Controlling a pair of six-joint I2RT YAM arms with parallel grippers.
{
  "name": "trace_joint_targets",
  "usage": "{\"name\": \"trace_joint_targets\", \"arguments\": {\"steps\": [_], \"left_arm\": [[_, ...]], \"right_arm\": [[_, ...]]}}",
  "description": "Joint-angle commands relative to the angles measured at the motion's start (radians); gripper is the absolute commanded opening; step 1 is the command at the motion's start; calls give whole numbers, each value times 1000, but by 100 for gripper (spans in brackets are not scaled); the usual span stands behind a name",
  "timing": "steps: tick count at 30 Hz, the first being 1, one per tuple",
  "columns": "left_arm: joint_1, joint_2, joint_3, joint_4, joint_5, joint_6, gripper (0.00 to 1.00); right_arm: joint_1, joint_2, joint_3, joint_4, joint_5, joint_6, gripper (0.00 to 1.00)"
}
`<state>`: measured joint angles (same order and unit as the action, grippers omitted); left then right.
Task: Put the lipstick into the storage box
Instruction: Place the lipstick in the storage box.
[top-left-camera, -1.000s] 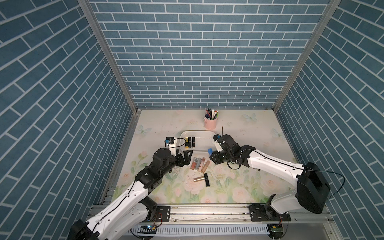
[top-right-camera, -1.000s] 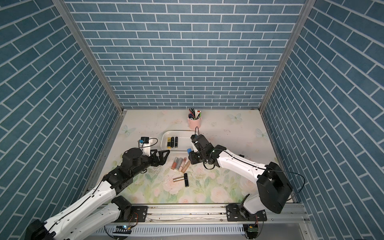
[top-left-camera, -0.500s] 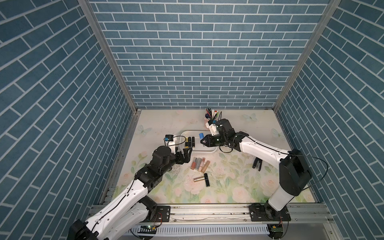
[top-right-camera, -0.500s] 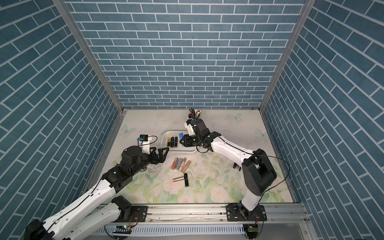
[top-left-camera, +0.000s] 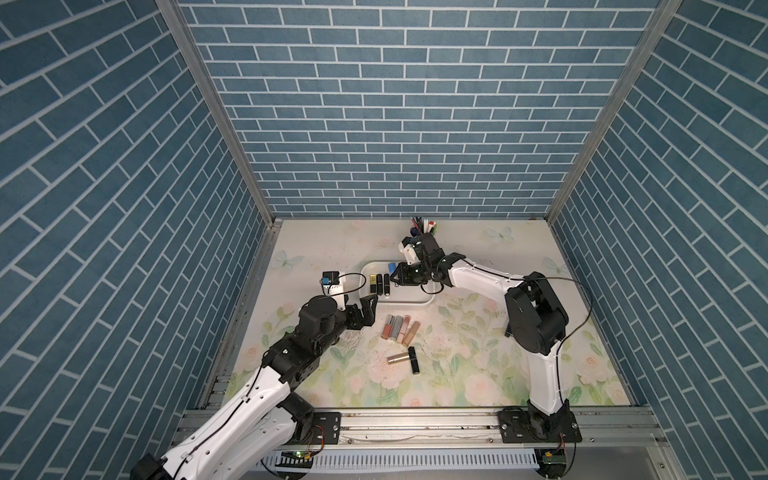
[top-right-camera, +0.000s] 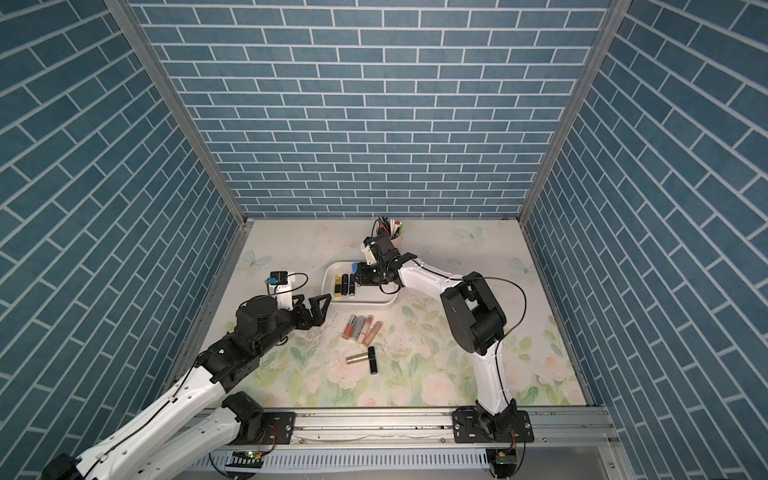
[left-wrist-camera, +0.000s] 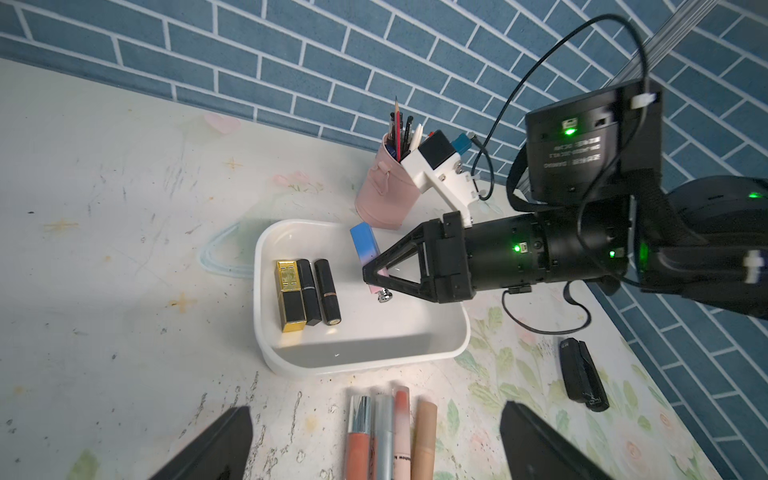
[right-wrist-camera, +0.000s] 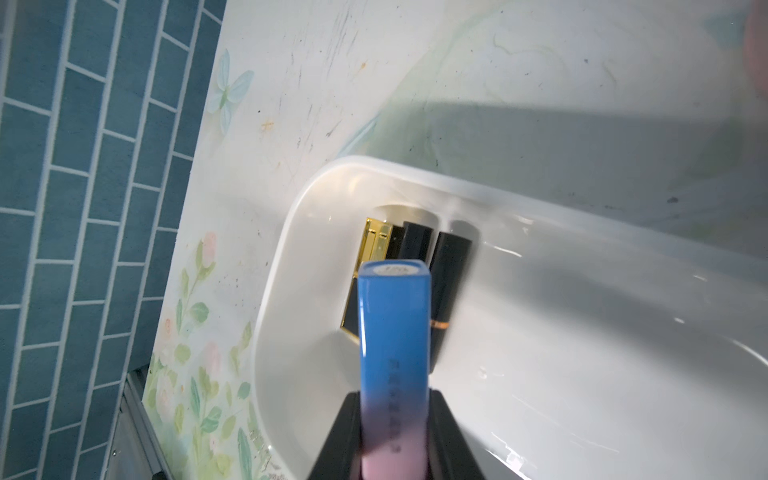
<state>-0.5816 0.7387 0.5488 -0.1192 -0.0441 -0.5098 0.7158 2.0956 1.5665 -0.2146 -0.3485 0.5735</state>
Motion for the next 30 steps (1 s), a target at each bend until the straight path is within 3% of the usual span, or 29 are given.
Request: {"name": "trace_joint_targets", "arguments": {"steps": [1, 16, 23, 30], "left_arm": [[-3, -20, -13, -28, -40, 21, 100], [-1, -15, -16, -37, -60, 51, 100], [-2, -19, -20, -40, -60, 50, 100], [-1, -25, -20, -41, -56, 43, 100]], "right_arm": [[-9, 69, 72, -48, 23, 20, 10], [-18, 204, 159, -58, 57, 60, 13], [-17, 203, 155, -55, 57, 63, 34], [-18, 183, 148, -52, 55, 63, 41]]}}
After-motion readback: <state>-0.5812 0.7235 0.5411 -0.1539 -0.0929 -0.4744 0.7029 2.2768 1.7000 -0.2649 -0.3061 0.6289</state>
